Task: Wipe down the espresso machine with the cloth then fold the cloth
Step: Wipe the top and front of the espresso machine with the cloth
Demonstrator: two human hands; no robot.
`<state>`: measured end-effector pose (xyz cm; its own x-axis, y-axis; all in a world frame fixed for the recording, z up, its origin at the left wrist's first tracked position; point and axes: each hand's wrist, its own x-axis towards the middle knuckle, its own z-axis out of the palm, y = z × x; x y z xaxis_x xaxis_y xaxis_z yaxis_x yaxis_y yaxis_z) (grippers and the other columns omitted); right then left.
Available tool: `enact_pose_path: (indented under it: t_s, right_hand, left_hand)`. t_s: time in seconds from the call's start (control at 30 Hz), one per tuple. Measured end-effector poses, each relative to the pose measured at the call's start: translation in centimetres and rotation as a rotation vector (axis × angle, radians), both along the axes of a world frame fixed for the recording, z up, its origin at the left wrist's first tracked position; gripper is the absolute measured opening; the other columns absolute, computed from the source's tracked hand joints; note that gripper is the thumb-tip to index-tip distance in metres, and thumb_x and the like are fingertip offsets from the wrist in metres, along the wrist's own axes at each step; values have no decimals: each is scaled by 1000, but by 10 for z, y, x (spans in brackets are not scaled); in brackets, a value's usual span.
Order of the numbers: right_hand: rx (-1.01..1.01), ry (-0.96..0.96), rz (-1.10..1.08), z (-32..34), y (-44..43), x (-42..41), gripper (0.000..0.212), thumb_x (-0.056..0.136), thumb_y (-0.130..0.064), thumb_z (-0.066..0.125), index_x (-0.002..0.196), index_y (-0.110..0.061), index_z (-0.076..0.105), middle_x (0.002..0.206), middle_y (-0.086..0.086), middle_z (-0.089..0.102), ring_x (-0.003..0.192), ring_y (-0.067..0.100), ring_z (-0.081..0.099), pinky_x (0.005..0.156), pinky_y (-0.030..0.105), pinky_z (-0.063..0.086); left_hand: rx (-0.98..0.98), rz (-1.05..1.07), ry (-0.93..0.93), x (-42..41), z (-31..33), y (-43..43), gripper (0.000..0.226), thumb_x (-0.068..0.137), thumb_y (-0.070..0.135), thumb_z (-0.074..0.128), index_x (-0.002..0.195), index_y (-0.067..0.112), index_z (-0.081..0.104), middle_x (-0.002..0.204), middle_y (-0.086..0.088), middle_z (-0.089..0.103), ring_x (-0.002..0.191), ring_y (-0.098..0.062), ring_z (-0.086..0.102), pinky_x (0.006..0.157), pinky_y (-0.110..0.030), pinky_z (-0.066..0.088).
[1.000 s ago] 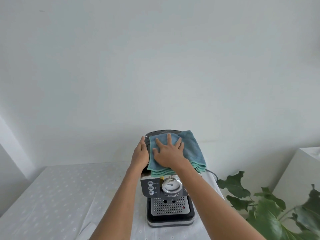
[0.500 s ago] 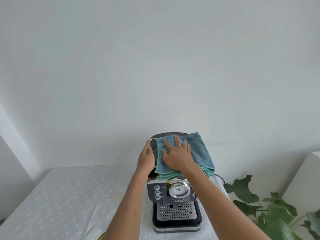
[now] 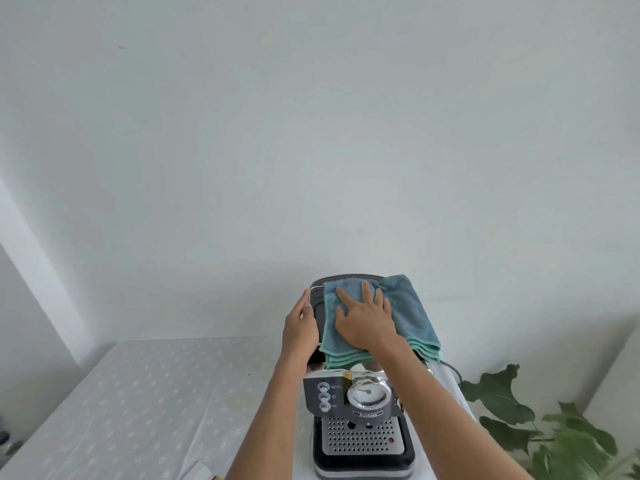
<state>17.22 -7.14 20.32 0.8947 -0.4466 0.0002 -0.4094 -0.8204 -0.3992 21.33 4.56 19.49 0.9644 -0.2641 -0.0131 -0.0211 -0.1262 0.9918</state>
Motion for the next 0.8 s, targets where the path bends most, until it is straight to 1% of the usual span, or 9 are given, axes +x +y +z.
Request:
enact_pose_path:
  t_s: [0.1,0.17,0.23,0.3,0.4,0.47,0.53,0.67,0.8]
  right_hand:
    - [-25,-27,14,-2,4,-13,56,105,-39,25,160,-36,16,168,16,-7,155,38,-6,125,48,-4]
    - [-30,-29,30,-7,11,-29,57,105,-40,24,160,-36,14,168,16,-9,155,37,-8,125,48,-5]
    - [-43,-15,19,-10,16,-36,57,104,-41,23,160,-37,13,168,15,-10,154,39,-8,125,50,-5]
    - [-44,2,-9,-6,14,-27,58,103,-40,24,160,-38,13,168,16,-8,153,43,-7,124,53,-5]
    - [-19,16,-20,2,8,-4,58,103,-39,25,160,-36,14,168,17,-8,152,46,-8,123,56,-5]
    - [-10,24,-10,3,2,4,58,103,-39,25,160,-37,14,168,17,-8,152,46,-8,123,55,-5]
    - [-22,24,10,2,1,-1,58,103,-40,25,160,-38,14,168,16,-8,153,44,-9,124,54,-5]
    - [-57,16,63,-5,9,-29,58,103,-42,25,160,-40,13,168,14,-10,153,41,-10,124,51,-5]
    - [-78,61,76,-1,4,-24,57,103,-48,23,159,-41,12,168,16,-11,152,45,-10,124,53,-3]
  left_hand:
    - [3,-8,-8,-1,1,2,42,105,25,30,144,32,43,150,5,41,93,-2,56,78,-9,43]
    - [15,-16,-16,-1,0,2,42,105,25,30,144,31,44,148,6,44,72,3,51,59,-2,41]
    - [19,-19,-10,1,-2,1,42,105,25,29,144,31,43,146,5,47,63,4,44,50,-1,39]
    - [17,-18,-11,3,-3,0,42,105,26,29,144,34,43,145,5,48,68,4,47,62,-7,44]
    - [29,-28,-17,3,-1,1,43,105,27,27,144,36,41,150,5,41,92,1,53,85,-22,40]
    - [53,-41,-15,3,1,2,43,105,27,27,145,35,39,152,5,38,107,-5,55,87,-21,39]
    - [56,-51,-5,1,3,3,43,105,28,27,146,35,39,152,6,39,102,-2,56,86,-19,43]
    - [59,-61,-5,1,1,4,43,105,27,26,145,35,39,152,7,38,134,-13,41,110,-30,34]
    - [82,-85,-3,6,-2,3,45,104,29,23,146,39,35,153,9,37,137,-14,38,114,-35,32]
